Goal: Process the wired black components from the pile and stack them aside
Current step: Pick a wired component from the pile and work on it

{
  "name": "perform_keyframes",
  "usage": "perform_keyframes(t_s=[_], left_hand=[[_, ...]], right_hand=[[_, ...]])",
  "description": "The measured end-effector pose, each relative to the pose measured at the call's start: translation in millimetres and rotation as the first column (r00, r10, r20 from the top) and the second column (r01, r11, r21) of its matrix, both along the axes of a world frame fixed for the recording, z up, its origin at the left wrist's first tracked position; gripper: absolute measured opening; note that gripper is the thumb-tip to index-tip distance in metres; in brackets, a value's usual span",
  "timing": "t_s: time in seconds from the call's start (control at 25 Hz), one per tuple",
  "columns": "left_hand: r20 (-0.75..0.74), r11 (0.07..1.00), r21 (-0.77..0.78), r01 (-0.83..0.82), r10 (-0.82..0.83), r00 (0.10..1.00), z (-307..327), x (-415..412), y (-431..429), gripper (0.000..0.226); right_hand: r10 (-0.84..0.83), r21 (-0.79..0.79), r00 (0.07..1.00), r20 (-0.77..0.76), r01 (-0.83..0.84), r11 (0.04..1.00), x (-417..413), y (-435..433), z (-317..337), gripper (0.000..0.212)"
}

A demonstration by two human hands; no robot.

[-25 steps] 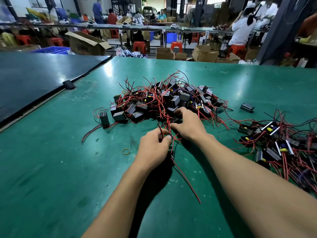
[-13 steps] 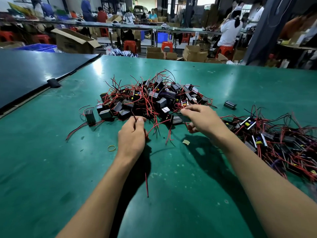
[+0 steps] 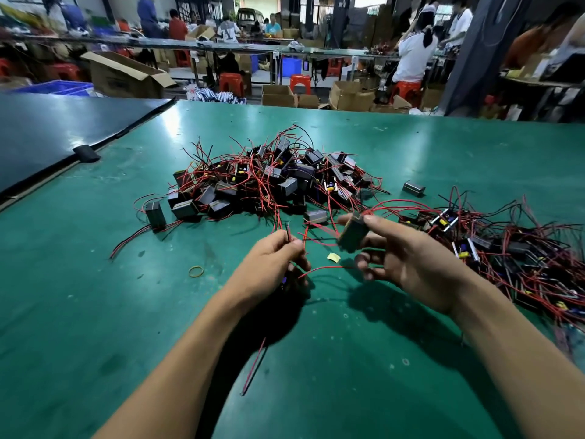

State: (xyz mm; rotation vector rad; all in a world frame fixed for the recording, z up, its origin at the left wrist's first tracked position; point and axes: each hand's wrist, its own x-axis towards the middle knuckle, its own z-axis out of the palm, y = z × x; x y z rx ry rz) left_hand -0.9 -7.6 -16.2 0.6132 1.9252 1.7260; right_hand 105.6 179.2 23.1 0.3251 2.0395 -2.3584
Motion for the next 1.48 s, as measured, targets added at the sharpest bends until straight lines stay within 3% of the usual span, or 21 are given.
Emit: perform_keyframes(t_s=[0.08, 0.16, 0.32, 0.44, 0.52, 0.64, 0.72, 0.8, 0.92, 1.04, 1.12, 1.28, 1.4, 1.48], left_hand=[[-0.05, 0.998, -0.063, 0.018, -0.021, 0.999, -3, 2, 2, 0.009], [-0.009, 0.997, -0.071, 0.015, -0.016, 1.0, -5, 3, 3, 0.005], [-0.056, 0.995, -0.044, -0.087, 0.085, 0.995, -5, -3, -3, 0.01], [-0.167, 0.977, -0.058, -0.206, 0.194, 0.967, -7, -7, -4, 0.014], [-0.366, 0.93, -0.095, -0.354, 0.298, 0.882, -10, -10, -4, 0.025], [-0.585, 0.867, 0.029, -0.498, 0.419, 0.694, -8, -6, -5, 0.038], [-0.728, 0.912, 0.099, -0.398, 0.339, 0.596, -6, 3, 0, 0.03], [-0.842, 0.972, 0.04, -0.233, 0.159, 0.515, -8, 16, 10, 0.028], [-0.826, 0.979, -0.172, -0.107, -0.084, 0.557, -15, 26, 21, 0.05], [-0.769, 0.945, -0.314, -0.091, -0.197, 0.608, -22, 20, 19, 0.078], [-0.774, 0.932, -0.339, -0.129, -0.198, 0.602, -23, 11, 15, 0.082], [-0.823, 0.939, -0.286, -0.19, -0.14, 0.551, -23, -1, 9, 0.055], [-0.845, 0.937, -0.294, -0.191, -0.161, 0.51, -23, 0, 10, 0.042], [-0.877, 0.933, -0.211, -0.29, -0.05, 0.478, -22, 1, 9, 0.042]], right_hand=[[0.025, -0.082, 0.997, 0.076, -0.019, 0.996, 3, 3, -9, 0.047], [0.079, -0.196, 0.988, 0.131, -0.052, 0.979, 7, 8, -15, 0.049], [0.08, -0.041, 0.977, 0.2, -0.074, 0.996, 17, 19, -25, 0.051], [0.015, -0.036, 0.985, 0.172, -0.009, 0.999, 22, 23, -28, 0.043], [-0.049, -0.027, 0.982, 0.182, 0.055, 0.998, 21, 22, -30, 0.041], [-0.136, 0.088, 0.964, 0.228, 0.119, 0.989, 15, 20, -31, 0.054], [-0.199, 0.255, 0.949, 0.244, 0.136, 0.957, 12, 18, -31, 0.062], [-0.192, 0.351, 0.953, 0.234, 0.101, 0.931, 12, 16, -34, 0.069], [-0.057, 0.266, 0.973, 0.224, -0.004, 0.964, 15, 10, -34, 0.07], [-0.083, 0.252, 0.989, 0.124, 0.049, 0.967, 17, 8, -33, 0.068], [-0.172, 0.264, 0.984, 0.051, 0.153, 0.952, 17, 10, -32, 0.071], [-0.191, 0.092, 0.981, 0.04, 0.187, 0.978, 17, 17, -32, 0.064], [-0.203, 0.18, 0.977, 0.068, 0.188, 0.966, 17, 18, -33, 0.059], [-0.229, 0.208, 0.973, 0.023, 0.22, 0.953, 17, 16, -34, 0.053]])
